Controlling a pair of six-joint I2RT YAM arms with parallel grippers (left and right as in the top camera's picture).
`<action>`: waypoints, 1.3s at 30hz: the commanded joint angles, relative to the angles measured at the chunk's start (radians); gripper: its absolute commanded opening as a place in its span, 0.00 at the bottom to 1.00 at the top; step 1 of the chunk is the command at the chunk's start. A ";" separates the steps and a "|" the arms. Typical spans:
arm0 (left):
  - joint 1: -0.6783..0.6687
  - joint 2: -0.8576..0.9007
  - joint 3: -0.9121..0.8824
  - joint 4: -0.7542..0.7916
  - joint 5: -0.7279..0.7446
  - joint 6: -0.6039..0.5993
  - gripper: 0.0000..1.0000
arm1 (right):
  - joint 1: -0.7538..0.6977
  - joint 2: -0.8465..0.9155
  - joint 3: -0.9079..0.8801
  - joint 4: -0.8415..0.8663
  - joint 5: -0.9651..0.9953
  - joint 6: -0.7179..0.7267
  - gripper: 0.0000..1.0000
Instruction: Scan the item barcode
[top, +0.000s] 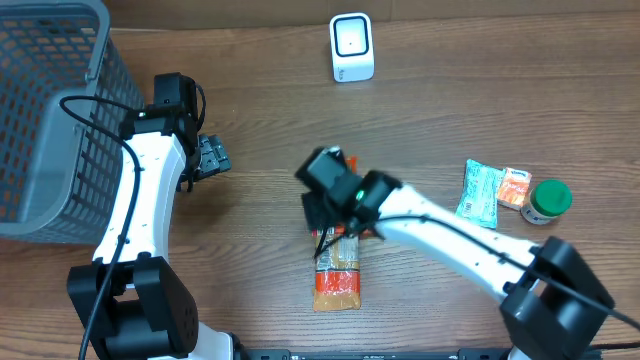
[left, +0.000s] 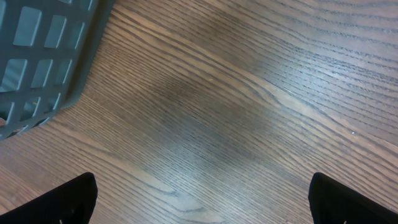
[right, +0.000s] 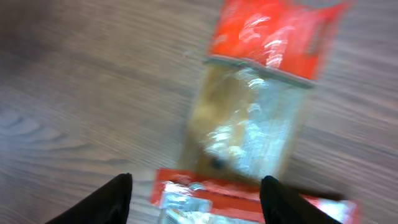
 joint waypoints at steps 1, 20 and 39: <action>-0.001 -0.021 0.018 0.000 -0.006 0.026 1.00 | -0.150 -0.020 0.081 -0.109 -0.127 -0.078 0.70; -0.001 -0.021 0.018 0.000 -0.006 0.026 1.00 | -0.558 -0.019 -0.313 0.007 -0.670 -0.360 0.79; -0.001 -0.021 0.018 0.000 -0.006 0.026 1.00 | -0.557 -0.019 -0.454 0.206 -0.875 -0.359 0.68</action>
